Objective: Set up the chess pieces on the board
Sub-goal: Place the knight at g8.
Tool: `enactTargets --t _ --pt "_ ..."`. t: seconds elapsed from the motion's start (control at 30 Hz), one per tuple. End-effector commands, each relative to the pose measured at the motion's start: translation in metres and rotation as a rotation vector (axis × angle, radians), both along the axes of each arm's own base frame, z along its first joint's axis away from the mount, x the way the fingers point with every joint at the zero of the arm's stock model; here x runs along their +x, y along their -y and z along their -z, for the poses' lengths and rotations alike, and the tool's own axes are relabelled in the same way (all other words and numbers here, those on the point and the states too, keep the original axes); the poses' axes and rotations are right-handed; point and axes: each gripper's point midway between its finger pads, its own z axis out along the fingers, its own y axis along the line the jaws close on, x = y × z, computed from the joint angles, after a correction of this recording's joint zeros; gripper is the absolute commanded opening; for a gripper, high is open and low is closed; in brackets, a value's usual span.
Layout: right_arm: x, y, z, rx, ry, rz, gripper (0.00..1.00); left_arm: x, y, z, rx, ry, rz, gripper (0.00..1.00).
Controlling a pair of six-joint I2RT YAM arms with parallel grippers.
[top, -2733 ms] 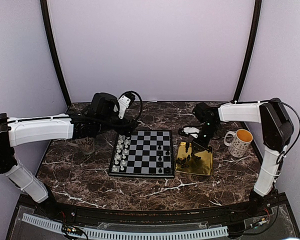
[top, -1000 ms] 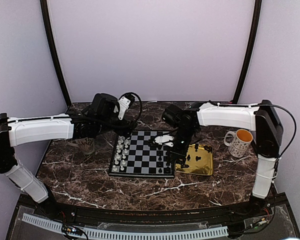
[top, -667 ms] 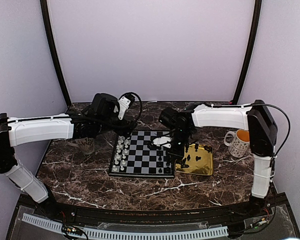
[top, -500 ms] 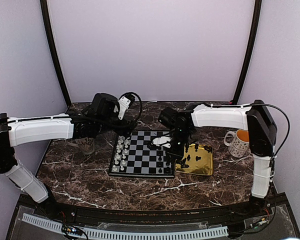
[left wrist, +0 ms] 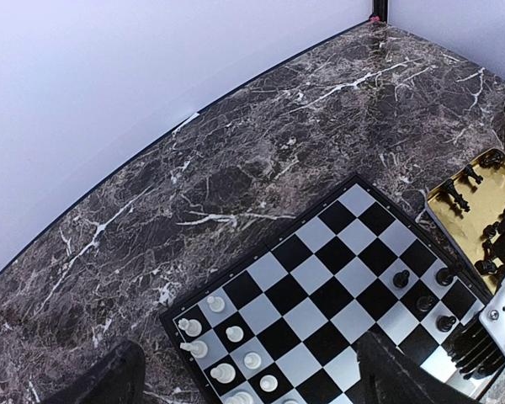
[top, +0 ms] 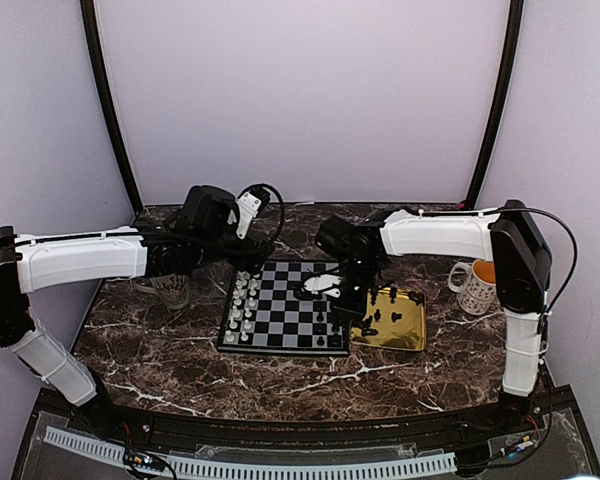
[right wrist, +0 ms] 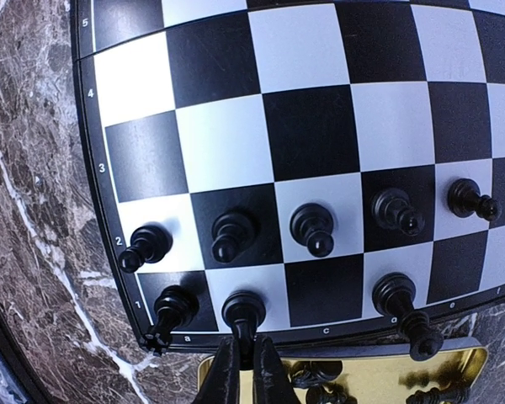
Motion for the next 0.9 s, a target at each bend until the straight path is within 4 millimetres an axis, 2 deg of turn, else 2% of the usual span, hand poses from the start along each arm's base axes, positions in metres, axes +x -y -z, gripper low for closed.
enactTargets --t 0.0,0.17,0.27,0.6,0.87 --pt "0.002 -0.004 0.002 -0.006 0.016 0.002 0.07 0.0 -0.001 -0.023 -0.025 0.038 0.001 0.9" --pt "0.003 -0.005 0.001 -0.005 0.022 0.007 0.14 -0.001 0.0 -0.023 -0.024 0.036 0.003 0.9" --pt "0.003 -0.006 0.0 -0.001 0.021 0.007 0.15 -0.001 0.0 -0.023 -0.025 0.036 0.004 0.9" --pt "-0.001 -0.011 0.0 0.014 -0.014 0.001 0.06 -0.001 0.001 -0.022 -0.023 0.033 0.008 0.9" --pt "-0.002 -0.014 0.0 0.02 -0.027 -0.004 0.05 -0.001 0.001 -0.02 -0.018 0.031 0.009 0.9"
